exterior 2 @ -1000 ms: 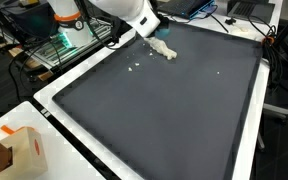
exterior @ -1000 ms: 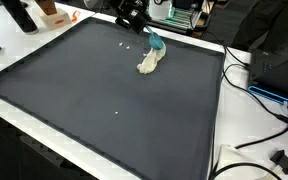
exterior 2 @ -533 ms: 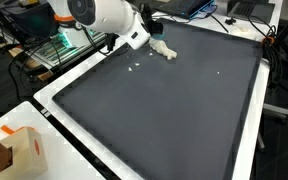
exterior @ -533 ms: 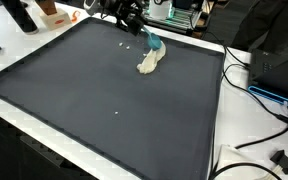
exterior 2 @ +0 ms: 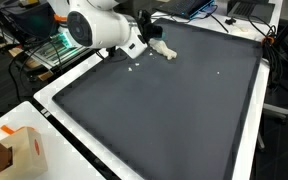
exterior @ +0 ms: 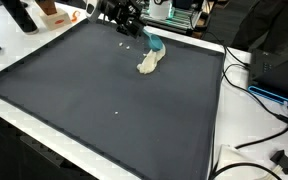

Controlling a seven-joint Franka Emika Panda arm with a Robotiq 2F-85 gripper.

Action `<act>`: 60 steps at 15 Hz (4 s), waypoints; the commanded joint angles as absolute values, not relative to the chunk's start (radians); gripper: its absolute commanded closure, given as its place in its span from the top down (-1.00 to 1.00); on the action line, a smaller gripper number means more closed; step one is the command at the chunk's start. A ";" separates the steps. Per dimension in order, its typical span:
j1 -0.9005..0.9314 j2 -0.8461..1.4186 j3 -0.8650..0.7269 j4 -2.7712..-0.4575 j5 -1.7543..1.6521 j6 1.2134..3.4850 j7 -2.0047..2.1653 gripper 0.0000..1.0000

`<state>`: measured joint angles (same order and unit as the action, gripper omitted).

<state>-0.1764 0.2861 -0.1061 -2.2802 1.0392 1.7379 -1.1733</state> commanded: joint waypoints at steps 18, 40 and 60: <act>-0.128 0.430 -0.107 -2.189 0.976 1.873 -1.011 -0.50; -0.085 0.415 -0.101 -2.167 0.816 1.985 -0.853 -0.50; -0.079 0.347 -0.076 -2.203 0.757 2.081 -0.691 -0.50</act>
